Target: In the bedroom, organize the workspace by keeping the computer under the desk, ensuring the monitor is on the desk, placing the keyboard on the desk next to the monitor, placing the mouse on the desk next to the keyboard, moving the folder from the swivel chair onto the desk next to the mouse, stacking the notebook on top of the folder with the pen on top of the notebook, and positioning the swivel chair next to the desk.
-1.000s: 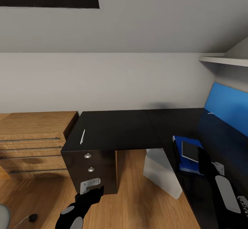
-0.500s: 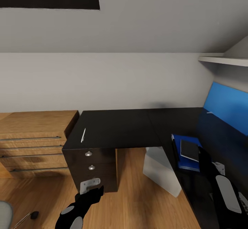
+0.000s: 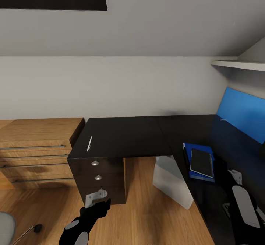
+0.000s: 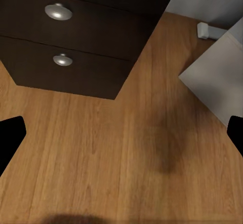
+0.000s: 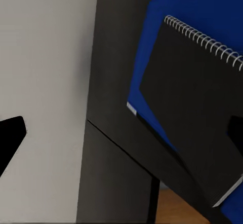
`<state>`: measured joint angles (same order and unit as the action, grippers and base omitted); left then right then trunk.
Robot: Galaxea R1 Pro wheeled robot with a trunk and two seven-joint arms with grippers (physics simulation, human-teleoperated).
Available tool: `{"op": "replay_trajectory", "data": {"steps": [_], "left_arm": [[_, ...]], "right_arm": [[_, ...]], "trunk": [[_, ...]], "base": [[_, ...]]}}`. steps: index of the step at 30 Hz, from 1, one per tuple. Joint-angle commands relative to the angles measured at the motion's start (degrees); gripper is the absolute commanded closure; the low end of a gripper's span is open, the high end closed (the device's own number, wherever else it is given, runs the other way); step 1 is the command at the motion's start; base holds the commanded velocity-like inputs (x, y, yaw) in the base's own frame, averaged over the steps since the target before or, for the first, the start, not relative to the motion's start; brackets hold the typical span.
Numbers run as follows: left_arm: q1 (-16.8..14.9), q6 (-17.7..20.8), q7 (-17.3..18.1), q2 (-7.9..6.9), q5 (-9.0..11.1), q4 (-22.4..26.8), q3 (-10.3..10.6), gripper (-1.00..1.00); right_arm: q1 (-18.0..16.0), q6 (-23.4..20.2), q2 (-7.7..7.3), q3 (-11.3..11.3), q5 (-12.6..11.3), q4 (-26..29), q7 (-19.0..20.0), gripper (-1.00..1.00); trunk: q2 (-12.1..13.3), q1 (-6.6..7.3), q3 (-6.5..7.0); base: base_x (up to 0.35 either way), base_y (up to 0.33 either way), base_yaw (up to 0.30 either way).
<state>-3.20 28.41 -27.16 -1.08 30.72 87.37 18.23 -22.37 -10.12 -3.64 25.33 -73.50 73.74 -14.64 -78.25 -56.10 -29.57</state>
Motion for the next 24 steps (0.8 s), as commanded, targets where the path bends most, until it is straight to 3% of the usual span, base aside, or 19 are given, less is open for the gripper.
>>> {"op": "replay_trajectory", "data": {"steps": [1, 3, 5, 6, 7, 8, 9, 13, 14, 15, 19, 24], "left_arm": [[-0.1, 0.1, -0.6, -0.06, 0.6, 0.1, 0.1, -1.0], [-0.1, 0.1, -0.6, -0.06, 0.6, 0.1, 0.1, -1.0], [-0.1, 0.1, -0.6, -0.06, 0.6, 0.1, 0.1, -1.0], [-0.1, 0.1, -0.6, -0.06, 0.6, 0.1, 0.1, -1.0], [-0.1, 0.1, -0.6, -0.06, 0.6, 0.1, 0.1, -1.0], [-0.1, 0.1, -0.6, -0.06, 0.6, 0.1, 0.1, -1.0], [-0.1, 0.1, -0.6, -0.06, 0.6, 0.1, 0.1, -1.0], [-0.1, 0.1, -0.6, -0.06, 0.6, 0.1, 0.1, -1.0], [-0.1, 0.1, -0.6, -0.06, 0.6, 0.1, 0.1, -1.0], [-0.1, 0.1, -0.6, -0.06, 0.6, 0.1, 0.1, -1.0], [0.0, 0.1, -0.6, -0.12, 0.6, 0.1, 0.1, -1.0], [0.0, 0.1, -0.6, -0.14, 0.5, 0.1, 0.1, -1.0]], "right_arm": [[0.0, -0.4, 0.13, 0.0, -0.4, 0.3, -0.3, -1.0], [0.0, -0.6, 0.52, -0.6, -0.4, 0.9, -0.3, -1.0], [0.0, -0.7, 1.38, -2.7, -0.4, 1.6, -0.3, -1.0], [0.1, -0.6, 2.01, -5.0, -0.3, 1.9, -0.4, -1.0], [0.1, -0.6, 2.69, -8.9, 0.1, 2.2, -0.5, -1.0], [0.2, -0.5, 2.84, -10.2, 0.4, 2.2, -0.5, -1.0], [0.3, -0.4, 3.08, -12.9, 1.2, 2.2, -0.6, -1.0], [0.5, -0.1, 3.9, -22.6, 6.8, 1.6, -0.9, -1.0], [0.5, 0.0, 4.37, -25.1, 8.8, 1.0, -1.2, -1.0], [0.6, 0.6, 5.64, -28.9, 13.0, -0.6, -1.8, -1.0], [0.6, 5.4, 8.56, -31.9, 22.8, -3.5, -2.2, -1.0], [0.6, 7.3, 9.64, -32.4, 29.5, -4.9, -2.0, -1.0]], "trunk": [[0.0, 0.0, -0.06], [0.0, 0.0, -0.06], [0.0, 0.0, -0.06], [0.0, 0.0, -0.06], [0.0, 0.0, -0.06], [0.0, 0.0, -0.06], [0.0, 0.0, -0.06], [0.0, 0.0, -0.06], [0.0, 0.0, -0.06], [0.0, 0.0, -0.06], [0.0, 0.0, -0.06], [0.0, 0.0, -0.06]], "base": [[0.0, 0.0, 0.0], [0.0, 0.0, 0.0], [0.0, 0.0, 0.0], [0.0, 0.0, 0.0], [0.0, 0.0, 0.0], [0.0, 0.0, 0.012], [0.0, 0.0, 0.078], [0.0, 0.0, 0.198], [0.0, 0.0, 0.251], [0.0, 0.0, 0.267], [0.0, 0.0, 0.27], [0.0, 0.0, 0.121]]}}
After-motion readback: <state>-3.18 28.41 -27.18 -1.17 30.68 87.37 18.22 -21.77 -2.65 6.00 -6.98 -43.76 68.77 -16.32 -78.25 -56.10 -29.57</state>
